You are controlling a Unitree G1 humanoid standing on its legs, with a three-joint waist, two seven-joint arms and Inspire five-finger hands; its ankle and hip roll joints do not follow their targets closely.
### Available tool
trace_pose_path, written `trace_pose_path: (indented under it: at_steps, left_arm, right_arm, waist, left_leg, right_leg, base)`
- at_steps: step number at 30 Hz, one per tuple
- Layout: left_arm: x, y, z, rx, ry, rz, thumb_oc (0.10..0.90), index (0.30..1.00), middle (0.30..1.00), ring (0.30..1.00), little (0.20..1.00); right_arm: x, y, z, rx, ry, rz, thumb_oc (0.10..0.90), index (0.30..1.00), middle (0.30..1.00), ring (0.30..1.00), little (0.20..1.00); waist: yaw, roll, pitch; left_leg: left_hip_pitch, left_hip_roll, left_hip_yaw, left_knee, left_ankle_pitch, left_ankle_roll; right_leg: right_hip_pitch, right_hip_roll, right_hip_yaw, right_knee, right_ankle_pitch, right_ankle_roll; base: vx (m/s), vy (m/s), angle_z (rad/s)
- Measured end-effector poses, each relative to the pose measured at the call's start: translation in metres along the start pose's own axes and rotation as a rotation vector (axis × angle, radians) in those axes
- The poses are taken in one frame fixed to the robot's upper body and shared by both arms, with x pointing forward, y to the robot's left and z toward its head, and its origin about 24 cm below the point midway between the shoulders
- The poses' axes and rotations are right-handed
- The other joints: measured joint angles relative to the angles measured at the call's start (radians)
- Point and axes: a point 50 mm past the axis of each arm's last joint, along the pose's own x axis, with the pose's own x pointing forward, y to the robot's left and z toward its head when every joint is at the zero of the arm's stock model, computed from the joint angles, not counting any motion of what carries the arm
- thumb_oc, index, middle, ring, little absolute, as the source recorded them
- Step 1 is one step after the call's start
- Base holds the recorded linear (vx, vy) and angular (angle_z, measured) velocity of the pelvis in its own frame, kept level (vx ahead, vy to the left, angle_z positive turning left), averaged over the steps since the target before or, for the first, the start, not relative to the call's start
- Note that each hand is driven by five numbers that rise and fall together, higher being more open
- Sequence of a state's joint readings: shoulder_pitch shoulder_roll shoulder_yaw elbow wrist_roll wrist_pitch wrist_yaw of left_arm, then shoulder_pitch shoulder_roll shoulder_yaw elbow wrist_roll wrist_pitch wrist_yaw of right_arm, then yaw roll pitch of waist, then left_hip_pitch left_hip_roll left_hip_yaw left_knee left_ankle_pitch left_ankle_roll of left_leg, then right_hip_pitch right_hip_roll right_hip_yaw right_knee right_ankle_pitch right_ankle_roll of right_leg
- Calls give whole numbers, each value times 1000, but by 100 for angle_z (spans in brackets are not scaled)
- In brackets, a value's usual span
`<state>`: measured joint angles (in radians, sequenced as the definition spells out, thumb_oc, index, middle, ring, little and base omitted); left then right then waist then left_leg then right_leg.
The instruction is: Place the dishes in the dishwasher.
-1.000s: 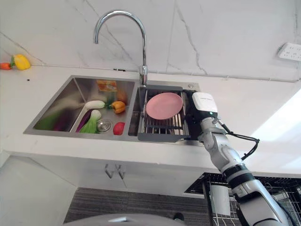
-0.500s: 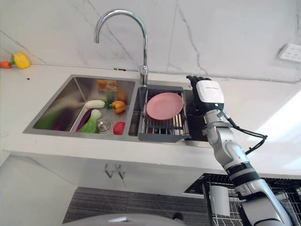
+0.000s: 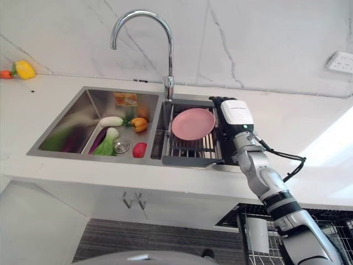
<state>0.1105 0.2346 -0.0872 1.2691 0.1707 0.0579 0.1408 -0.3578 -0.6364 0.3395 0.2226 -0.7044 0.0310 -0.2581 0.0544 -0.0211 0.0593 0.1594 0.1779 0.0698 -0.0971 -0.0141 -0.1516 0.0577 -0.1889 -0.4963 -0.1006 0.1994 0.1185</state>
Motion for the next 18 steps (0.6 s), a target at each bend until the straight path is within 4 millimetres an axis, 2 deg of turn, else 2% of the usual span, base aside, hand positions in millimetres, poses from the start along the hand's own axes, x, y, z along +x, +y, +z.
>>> trace_pose_path:
  at_steps: [5,11,18]
  left_arm:
    - [0,1,1,-24,3,3,800,900,900,900,900]
    - [0,1,-1,-24,14,3,800,900,900,900,900]
    - [0,1,-2,-23,19,2,800,900,900,900,900]
  right_arm:
    - [-1,4,0,1,-3,29,800,900,900,900,900]
    - [-6,23,0,-6,3,115,800,900,900,900,900]
    - [-8,31,-3,2,26,151,800,900,900,900,900]
  waist:
    - [-1,-1,0]
    - [-1,-3,1]
    - [-2,-3,1]
  left_leg:
    - [1,0,0,0,0,0]
    - [3,0,0,0,0,0]
    - [9,0,0,0,0,0]
  right_leg:
    - [1,0,0,0,0,0]
    - [3,0,0,0,0,0]
    - [10,0,-1,1,0,0]
  base:
    - [0,0,0]
    - [0,0,0]
    - [0,0,0]
